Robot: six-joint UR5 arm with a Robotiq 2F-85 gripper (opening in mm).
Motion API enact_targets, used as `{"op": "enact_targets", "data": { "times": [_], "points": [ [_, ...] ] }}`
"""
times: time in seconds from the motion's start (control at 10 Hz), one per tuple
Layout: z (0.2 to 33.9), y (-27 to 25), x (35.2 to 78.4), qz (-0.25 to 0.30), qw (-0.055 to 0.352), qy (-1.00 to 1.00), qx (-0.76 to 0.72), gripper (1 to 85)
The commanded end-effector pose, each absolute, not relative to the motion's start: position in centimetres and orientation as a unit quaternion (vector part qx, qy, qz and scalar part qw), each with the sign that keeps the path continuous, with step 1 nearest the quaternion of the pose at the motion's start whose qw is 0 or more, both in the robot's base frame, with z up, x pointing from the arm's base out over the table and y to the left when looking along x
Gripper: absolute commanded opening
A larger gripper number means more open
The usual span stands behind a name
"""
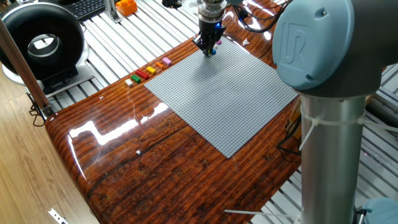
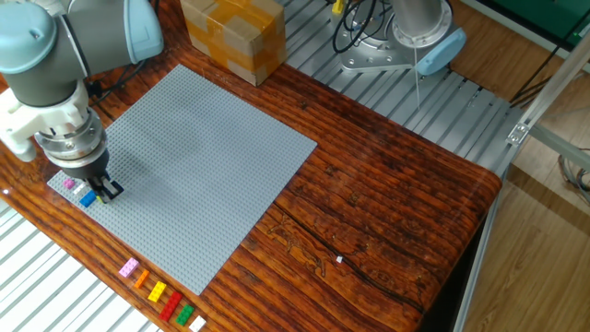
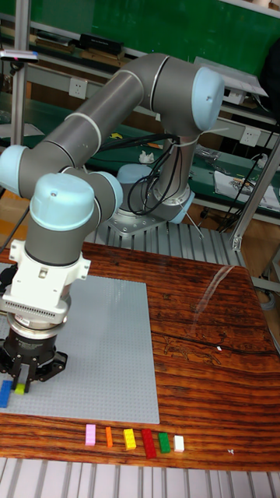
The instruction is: Build with small Lego blocks
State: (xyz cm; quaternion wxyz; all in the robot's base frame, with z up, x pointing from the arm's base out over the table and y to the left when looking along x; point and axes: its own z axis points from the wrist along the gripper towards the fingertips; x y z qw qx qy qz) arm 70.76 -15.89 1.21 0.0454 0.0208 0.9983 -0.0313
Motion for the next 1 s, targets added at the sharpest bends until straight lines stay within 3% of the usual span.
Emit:
{"op": "enact_targets", "data": {
  "times": [0.0,0.9],
  "points": [
    [1.31,-15.07,70.65,-0.019,0.043,0.999,0.02,1.0],
    [0.88,-14.83,71.48,-0.007,0.051,0.999,-0.004,1.0]
  ]
}}
